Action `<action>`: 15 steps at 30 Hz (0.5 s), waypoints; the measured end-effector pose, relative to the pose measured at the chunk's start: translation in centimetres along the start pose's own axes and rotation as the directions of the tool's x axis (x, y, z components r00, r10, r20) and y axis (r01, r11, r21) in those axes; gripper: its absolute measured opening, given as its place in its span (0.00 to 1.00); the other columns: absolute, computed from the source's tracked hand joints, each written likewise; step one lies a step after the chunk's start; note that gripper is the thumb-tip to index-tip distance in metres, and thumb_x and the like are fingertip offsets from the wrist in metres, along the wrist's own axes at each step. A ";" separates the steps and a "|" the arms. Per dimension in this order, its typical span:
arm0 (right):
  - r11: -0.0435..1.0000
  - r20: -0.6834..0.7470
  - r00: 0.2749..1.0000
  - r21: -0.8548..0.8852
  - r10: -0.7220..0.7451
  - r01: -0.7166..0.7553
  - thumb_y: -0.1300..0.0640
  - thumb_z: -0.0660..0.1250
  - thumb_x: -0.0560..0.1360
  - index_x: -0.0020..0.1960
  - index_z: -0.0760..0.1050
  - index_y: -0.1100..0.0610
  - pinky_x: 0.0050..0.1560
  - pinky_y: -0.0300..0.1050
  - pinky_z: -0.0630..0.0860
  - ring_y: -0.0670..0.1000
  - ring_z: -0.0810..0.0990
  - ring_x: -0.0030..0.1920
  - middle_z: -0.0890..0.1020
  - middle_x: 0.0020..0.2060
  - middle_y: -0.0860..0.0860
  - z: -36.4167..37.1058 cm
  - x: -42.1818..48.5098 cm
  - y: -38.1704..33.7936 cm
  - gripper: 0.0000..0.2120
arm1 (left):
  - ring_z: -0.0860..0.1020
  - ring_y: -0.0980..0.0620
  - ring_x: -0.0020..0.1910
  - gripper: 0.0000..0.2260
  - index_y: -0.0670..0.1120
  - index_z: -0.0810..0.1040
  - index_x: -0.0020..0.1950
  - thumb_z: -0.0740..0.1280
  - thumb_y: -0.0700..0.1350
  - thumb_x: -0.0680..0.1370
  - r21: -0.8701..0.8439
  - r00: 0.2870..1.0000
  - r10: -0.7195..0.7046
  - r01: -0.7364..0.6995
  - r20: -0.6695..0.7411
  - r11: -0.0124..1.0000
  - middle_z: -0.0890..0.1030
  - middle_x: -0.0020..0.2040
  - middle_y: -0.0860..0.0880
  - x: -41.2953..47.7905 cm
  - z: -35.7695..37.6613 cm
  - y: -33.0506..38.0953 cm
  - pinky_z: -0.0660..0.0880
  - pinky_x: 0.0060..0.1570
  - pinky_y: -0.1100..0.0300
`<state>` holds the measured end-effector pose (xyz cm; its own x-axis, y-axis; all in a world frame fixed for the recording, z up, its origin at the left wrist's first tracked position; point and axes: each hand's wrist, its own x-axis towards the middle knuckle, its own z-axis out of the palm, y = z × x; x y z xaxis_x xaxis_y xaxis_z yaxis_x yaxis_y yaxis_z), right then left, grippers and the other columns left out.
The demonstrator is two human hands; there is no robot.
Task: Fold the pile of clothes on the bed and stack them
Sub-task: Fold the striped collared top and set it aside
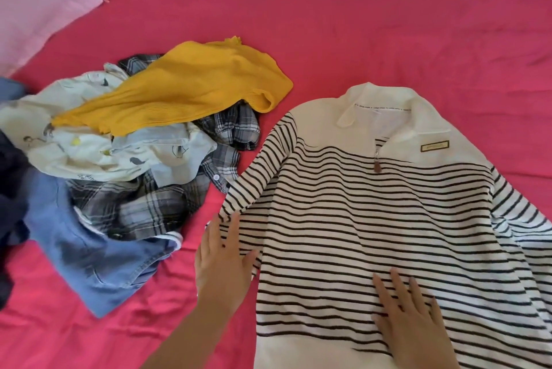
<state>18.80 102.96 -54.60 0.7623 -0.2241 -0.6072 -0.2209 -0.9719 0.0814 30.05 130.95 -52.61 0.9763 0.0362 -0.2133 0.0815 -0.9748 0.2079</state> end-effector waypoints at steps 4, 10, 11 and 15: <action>1.000 -0.048 0.999 0.029 0.006 -0.005 0.38 0.47 0.78 0.73 0.32 0.42 0.74 0.53 0.46 0.55 0.43 0.76 0.37 0.74 0.46 -2.0 0.0 -0.8 0.31 | 0.64 0.41 0.69 0.40 0.47 0.46 0.77 0.68 0.50 0.74 -0.223 0.955 -0.288 0.296 0.070 0.929 0.60 0.73 0.40 0.9 -1.7 0.3 0.64 0.66 0.46; 0.988 -0.165 0.984 0.128 -0.066 0.088 0.44 0.55 0.79 0.75 0.53 0.47 0.73 0.45 0.54 0.50 0.54 0.75 0.56 0.74 0.48 -6.0 0.0 -4.1 0.26 | 0.74 0.48 0.45 0.21 0.42 0.74 0.63 0.62 0.30 0.71 -0.463 0.976 -0.201 0.139 -0.088 0.875 0.80 0.53 0.44 2.5 -5.5 0.5 0.70 0.45 0.59; 0.967 -0.188 0.977 0.214 -0.100 0.140 0.45 0.56 0.79 0.74 0.56 0.48 0.72 0.41 0.56 0.48 0.57 0.73 0.60 0.73 0.47 -6.8 0.1 -4.9 0.26 | 0.76 0.46 0.48 0.21 0.43 0.75 0.62 0.63 0.30 0.71 -0.443 0.976 -0.142 0.056 -0.165 0.895 0.79 0.53 0.44 2.5 -6.3 0.7 0.71 0.47 0.57; 0.503 -0.024 0.992 0.860 -0.124 0.084 0.39 0.57 0.76 0.63 0.70 0.47 0.64 0.40 0.66 0.44 0.72 0.61 0.75 0.61 0.45 -11.6 0.4 -10.2 0.20 | 0.81 0.46 0.39 0.19 0.43 0.80 0.55 0.66 0.32 0.65 -0.174 0.856 0.255 -0.364 -0.450 0.915 0.83 0.42 0.46 1.5 -8.3 2.3 0.77 0.35 0.58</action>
<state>28.40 111.95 -46.48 0.7984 -0.1037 -0.5932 -0.5706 -0.4453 -0.6901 33.37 130.63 -44.51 0.9464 -0.1186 0.3003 -0.2463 -0.8665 0.4341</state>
